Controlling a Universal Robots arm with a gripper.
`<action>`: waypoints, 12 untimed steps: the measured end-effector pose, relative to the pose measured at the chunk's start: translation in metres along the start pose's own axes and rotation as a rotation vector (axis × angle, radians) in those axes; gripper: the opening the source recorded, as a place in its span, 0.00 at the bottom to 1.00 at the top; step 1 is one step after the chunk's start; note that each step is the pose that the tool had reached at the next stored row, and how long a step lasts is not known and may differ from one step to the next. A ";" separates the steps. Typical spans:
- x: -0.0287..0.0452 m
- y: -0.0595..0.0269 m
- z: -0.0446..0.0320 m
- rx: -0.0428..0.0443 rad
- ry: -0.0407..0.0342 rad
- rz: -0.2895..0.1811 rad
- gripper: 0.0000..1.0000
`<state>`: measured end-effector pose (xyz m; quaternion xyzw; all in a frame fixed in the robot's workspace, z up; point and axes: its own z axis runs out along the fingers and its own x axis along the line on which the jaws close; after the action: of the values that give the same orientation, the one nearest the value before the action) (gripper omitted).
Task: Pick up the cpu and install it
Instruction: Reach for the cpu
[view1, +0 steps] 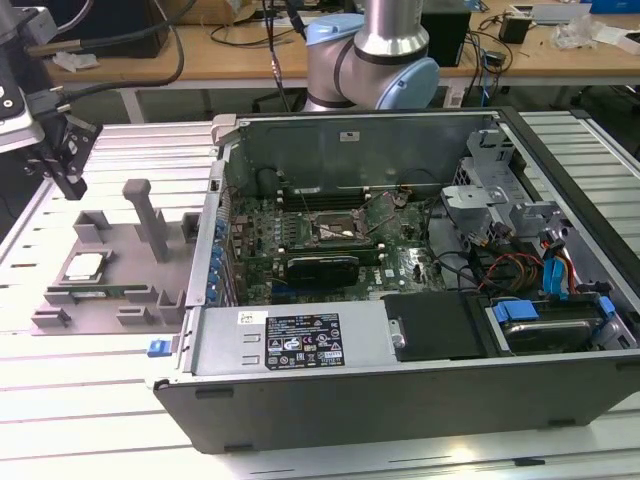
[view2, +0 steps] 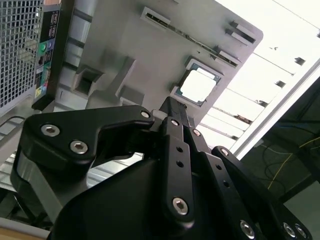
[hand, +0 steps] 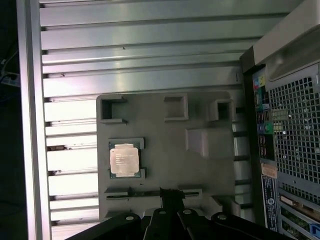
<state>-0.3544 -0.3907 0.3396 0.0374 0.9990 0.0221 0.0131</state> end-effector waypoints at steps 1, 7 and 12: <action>0.0022 0.0001 0.0019 0.0000 0.0000 0.000 0.11; 0.0121 0.0074 0.0131 0.0000 -0.0001 0.000 0.11; 0.0171 0.0154 0.0196 0.0001 0.0000 0.000 0.11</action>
<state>-0.3698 -0.3733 0.3203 0.0374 0.9990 0.0221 0.0131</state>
